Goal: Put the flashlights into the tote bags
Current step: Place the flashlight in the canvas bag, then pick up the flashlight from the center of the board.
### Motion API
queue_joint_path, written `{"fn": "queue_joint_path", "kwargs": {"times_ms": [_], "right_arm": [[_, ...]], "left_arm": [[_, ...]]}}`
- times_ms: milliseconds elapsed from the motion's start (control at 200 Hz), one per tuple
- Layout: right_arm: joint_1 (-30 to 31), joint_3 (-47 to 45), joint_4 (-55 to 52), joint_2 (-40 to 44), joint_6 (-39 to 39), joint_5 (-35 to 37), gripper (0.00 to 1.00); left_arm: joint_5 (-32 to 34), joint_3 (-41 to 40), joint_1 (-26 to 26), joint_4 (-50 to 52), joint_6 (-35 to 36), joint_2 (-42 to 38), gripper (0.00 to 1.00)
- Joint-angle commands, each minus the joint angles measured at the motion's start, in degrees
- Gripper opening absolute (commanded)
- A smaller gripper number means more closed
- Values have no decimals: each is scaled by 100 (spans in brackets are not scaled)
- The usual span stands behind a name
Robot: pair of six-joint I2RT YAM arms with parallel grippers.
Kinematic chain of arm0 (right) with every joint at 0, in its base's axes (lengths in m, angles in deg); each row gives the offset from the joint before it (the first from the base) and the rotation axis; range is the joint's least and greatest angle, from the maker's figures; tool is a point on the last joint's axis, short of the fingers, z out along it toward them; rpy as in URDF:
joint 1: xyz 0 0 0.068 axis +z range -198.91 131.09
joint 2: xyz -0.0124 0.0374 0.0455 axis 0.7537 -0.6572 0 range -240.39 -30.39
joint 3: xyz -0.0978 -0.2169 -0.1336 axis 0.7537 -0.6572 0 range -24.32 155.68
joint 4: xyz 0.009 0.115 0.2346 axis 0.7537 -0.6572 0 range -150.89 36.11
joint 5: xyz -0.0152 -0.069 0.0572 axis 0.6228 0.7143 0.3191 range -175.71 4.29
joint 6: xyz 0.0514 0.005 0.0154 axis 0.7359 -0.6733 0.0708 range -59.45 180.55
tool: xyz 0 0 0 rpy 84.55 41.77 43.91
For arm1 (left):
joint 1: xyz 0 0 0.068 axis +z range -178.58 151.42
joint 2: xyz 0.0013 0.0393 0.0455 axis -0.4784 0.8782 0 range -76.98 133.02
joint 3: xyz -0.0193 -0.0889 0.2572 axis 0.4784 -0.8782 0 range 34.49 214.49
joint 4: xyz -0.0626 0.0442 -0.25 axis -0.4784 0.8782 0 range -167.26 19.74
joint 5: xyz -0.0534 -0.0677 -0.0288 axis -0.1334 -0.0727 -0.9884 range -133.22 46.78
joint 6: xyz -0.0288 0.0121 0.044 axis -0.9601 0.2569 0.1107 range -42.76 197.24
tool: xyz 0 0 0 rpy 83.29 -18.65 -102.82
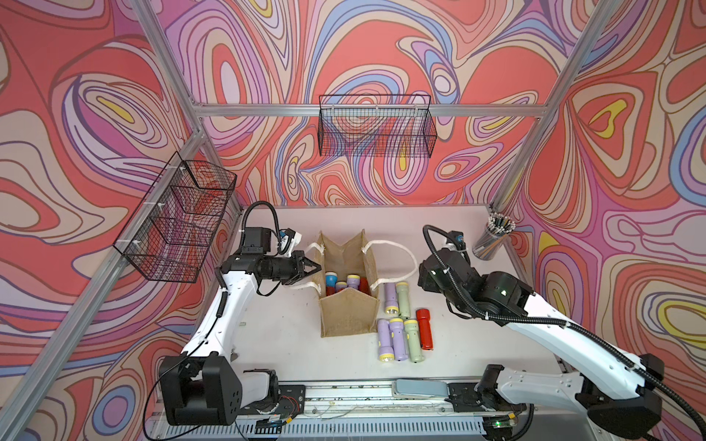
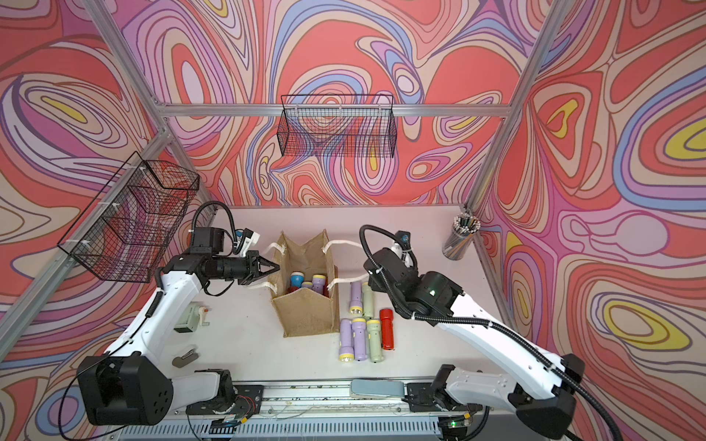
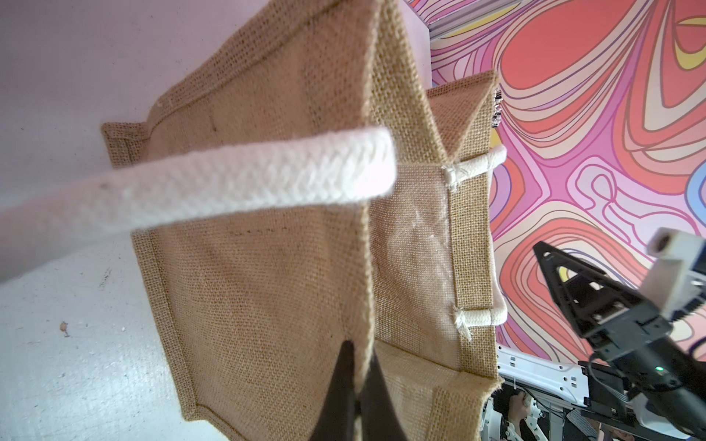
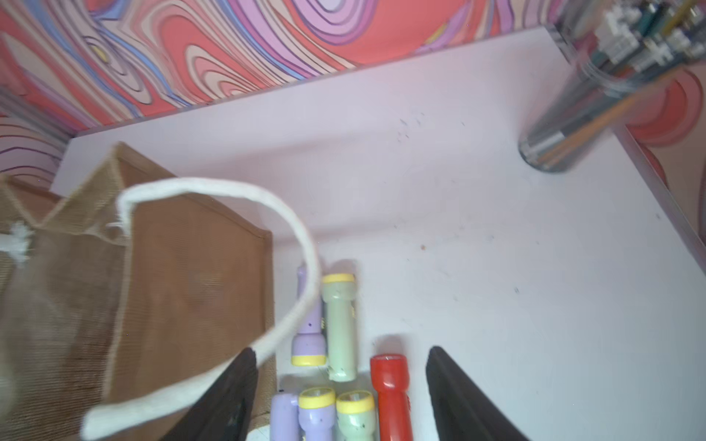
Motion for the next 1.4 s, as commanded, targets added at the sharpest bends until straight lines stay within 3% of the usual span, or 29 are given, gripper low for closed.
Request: {"fn": "queue_joint_path", "kwargs": {"times_ms": [0,165,325,666,821,1137,1397], "right_arm": [[-67,-537,-785,444,1204,250,73],[-140,-1722,-343,1077,1639,-272,73],[-307,-2607,438,840,1642,-1232,71],[-379,-2931,1325,-415,901,-2312,55],[-378,-3041,1519,-613,770,-2799,53],[-380,-3254,1366,-759,950,-2958,51],[-403,-3200,1108,-1160,1160,-2680,48]], "left_arm": [[-44,12,0,-110,12,-75,2],[-71,-3,2,-133,-12,-39,2],[-83,-7,2,-143,-45,-24,2],[-75,-46,-3,-134,-33,-47,2],[-57,-43,-2,-108,10,-56,3],[-61,-30,-3,-96,12,22,3],[-44,-46,-2,-134,-23,23,3]]}}
